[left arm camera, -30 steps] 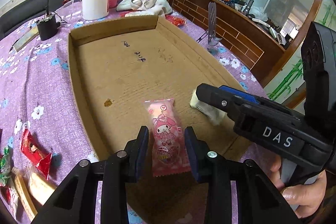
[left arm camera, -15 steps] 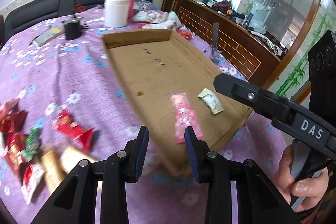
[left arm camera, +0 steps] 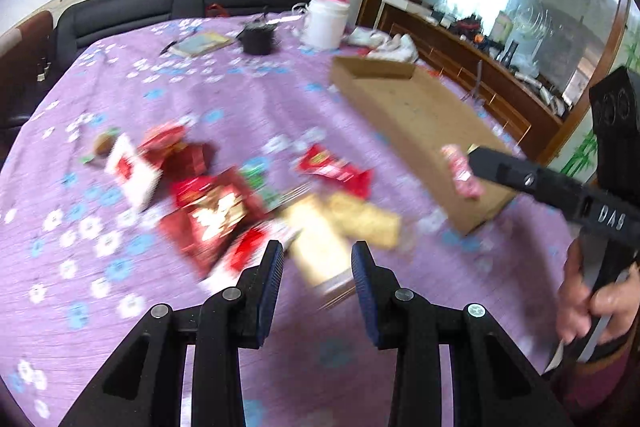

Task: Organize snacks
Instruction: 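Grasp the red-and-white wafer packet with the left gripper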

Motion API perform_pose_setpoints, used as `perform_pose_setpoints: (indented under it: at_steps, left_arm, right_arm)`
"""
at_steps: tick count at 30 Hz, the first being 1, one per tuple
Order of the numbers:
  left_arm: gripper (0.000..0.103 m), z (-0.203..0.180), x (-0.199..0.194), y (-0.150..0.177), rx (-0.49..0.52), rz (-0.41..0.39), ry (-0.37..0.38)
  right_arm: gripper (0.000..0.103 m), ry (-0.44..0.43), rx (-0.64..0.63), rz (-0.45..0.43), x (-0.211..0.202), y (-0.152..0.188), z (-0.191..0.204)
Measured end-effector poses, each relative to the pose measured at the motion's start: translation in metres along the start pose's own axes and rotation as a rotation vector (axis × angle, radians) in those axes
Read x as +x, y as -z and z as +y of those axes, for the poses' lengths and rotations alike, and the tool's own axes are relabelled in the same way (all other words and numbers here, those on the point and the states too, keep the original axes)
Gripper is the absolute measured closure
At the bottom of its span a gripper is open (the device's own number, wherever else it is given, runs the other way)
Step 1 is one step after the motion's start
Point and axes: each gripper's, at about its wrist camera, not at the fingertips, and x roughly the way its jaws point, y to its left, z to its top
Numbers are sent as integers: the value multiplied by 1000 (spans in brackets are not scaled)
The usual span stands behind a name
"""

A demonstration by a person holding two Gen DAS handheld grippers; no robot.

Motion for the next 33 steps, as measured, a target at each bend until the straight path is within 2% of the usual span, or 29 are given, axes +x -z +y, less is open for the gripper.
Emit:
perform_pose_setpoints:
  at_steps: [3,7,10,13,18,21,24,29,33]
  left_arm:
    - [66,17,1,8,20,24,6]
    - [66,20,12,7,52,53,20]
    - [66,22,25,5,70,69,-34]
    - [66,26,34,0,79,80,-55]
    - [65,29,50,-13,77,97,-35]
    - [65,26,53,-13,88,76,-43]
    - [72,25,51,-10,68,58,-73]
    - [72,33,32,7,-5,48,-78]
    - [72,44,12,25,-61,30,-113]
  right_arm:
    - [46,-11,-9,27,10,4,10]
    - [46,-18,-25,53,17,10,21]
    - [46,-14,-34,59,16,12,23]
    - [46,-10,-39,69,14,14,21]
    - [45,-16,-31,84,16,17,19]
    - [45,-22,-33,89,18,19,22]
    - [45,-22,-42,102,22,20,26]
    - [42,-24,-85,146,37,25,42]
    - [41,-14,-136,182,54,29,58]
